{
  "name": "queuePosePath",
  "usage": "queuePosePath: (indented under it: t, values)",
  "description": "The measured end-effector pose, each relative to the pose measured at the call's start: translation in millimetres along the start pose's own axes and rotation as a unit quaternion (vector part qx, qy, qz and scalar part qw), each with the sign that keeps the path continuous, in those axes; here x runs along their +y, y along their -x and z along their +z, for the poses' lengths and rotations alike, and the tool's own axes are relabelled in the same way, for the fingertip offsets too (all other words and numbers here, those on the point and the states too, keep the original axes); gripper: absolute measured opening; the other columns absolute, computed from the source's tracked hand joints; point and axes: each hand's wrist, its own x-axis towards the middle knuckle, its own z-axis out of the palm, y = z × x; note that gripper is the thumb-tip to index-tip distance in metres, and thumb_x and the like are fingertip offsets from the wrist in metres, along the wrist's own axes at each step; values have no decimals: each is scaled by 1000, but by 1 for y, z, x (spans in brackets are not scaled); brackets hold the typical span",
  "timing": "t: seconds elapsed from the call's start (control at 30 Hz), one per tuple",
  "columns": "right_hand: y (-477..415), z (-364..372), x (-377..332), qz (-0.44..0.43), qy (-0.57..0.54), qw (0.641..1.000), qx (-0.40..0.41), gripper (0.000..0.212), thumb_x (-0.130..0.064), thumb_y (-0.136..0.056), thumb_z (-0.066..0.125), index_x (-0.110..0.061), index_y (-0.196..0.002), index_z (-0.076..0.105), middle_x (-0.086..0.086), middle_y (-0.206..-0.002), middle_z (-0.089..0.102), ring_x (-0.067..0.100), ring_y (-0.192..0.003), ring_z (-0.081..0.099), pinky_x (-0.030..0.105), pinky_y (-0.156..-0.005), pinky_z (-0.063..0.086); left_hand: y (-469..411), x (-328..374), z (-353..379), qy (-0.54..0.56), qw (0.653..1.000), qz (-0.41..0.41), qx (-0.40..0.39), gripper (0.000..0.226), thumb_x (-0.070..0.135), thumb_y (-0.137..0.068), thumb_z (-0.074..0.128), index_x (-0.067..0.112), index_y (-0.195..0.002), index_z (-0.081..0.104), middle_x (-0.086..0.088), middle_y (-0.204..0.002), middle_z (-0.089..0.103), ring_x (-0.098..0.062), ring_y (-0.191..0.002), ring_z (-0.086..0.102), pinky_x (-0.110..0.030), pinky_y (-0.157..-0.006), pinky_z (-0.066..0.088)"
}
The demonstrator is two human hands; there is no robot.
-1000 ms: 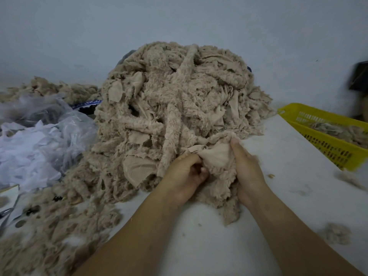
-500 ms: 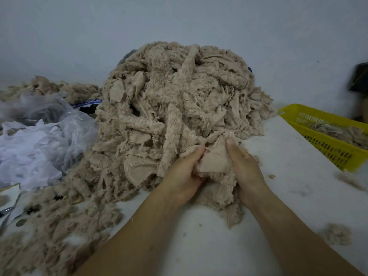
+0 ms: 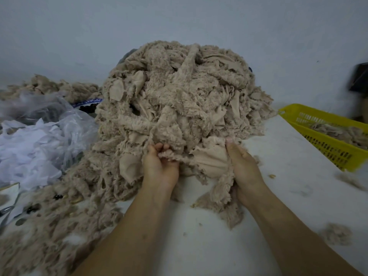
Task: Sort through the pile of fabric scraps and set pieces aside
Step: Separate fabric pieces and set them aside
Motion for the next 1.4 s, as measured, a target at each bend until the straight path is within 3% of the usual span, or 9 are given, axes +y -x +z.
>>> queuePosePath:
  t: [0.2, 0.33, 0.5, 0.6, 0.73, 0.9, 1.13, 1.27, 1.4]
  values:
    - [-18, -34, -9, 7, -82, 990, 115, 46, -54, -96, 52, -19, -120, 69, 0, -86, 77, 16, -73, 74, 28, -52, 57, -3, 23, -5, 26, 998, 21, -45, 50, 48, -108, 24, 14, -79, 47, -3, -59, 57, -10, -42, 48, -16, -39, 38]
    - [-17, -20, 2, 11, -13, 999, 48, 49, -57, -94, 54, -21, -125, 67, 3, -115, 73, 23, -109, 69, 48, -99, 52, 15, -6, 4, -254, 950, -20, -179, 91, 83, -82, 21, 13, -122, 62, -5, -117, 73, -11, -92, 73, -21, -72, 54]
    - [-12, -6, 11, -7, -26, 999, -38, 41, -52, -85, 61, -24, -111, 75, 4, -112, 74, 20, -107, 70, 37, -93, 54, 33, -34, 0, -526, 818, -44, -230, 61, 73, -75, 65, 25, -114, 68, 15, -104, 76, 2, -96, 70, -29, -96, 51]
    - [-12, -8, 12, 4, -42, 997, -62, 40, -44, -90, 59, -20, -122, 69, 6, -118, 72, 22, -112, 68, 40, -98, 50, 29, -36, -4, -505, 842, -7, -188, 32, 43, -81, 77, 17, -98, 69, 2, -93, 77, -13, -92, 72, -28, -86, 56]
    - [-10, -7, 11, -26, 51, 998, -40, 23, -28, -97, 53, -32, -84, 71, -8, -92, 75, 8, -92, 70, 30, -80, 52, 30, -33, -1, -425, 892, -6, -153, 27, 22, -88, 75, 2, -106, 69, -11, -95, 77, -24, -91, 74, -35, -83, 60]
    - [-5, -1, 13, -88, 140, 981, -98, 11, -37, -99, 55, -44, -90, 54, -45, -76, 62, -24, -77, 59, -2, -61, 42, 36, -32, 0, -512, 842, 7, -173, 11, 41, -75, 76, 29, -75, 76, -6, -86, 77, -23, -89, 75, -39, -84, 59]
    - [-15, -7, 12, -50, 95, 993, 55, 23, -39, -99, 54, -23, -86, 64, -8, -70, 68, 9, -66, 65, 21, -58, 54, 41, -34, 1, -491, 842, -22, -222, 27, 12, -92, 66, 22, -67, 66, 0, -65, 66, -13, -61, 63, -20, -52, 48]
    - [-34, -39, -4, -51, -54, 987, 140, 24, -21, -105, 43, -14, -87, 57, -4, -60, 47, 8, -49, 37, 16, -41, 34, 38, -19, 4, -415, 891, -21, -185, 24, 15, -94, 60, 12, -74, 71, -3, -64, 70, -12, -55, 67, -20, -47, 51]
    - [-29, -31, 1, -23, 11, 996, 88, 34, -49, -98, 52, -20, -113, 59, -7, -96, 65, 7, -85, 65, 24, -73, 51, 30, -9, 9, -274, 947, -53, -160, 27, 29, -94, 62, 15, -81, 81, -5, -86, 76, -15, -75, 73, -27, -60, 58]
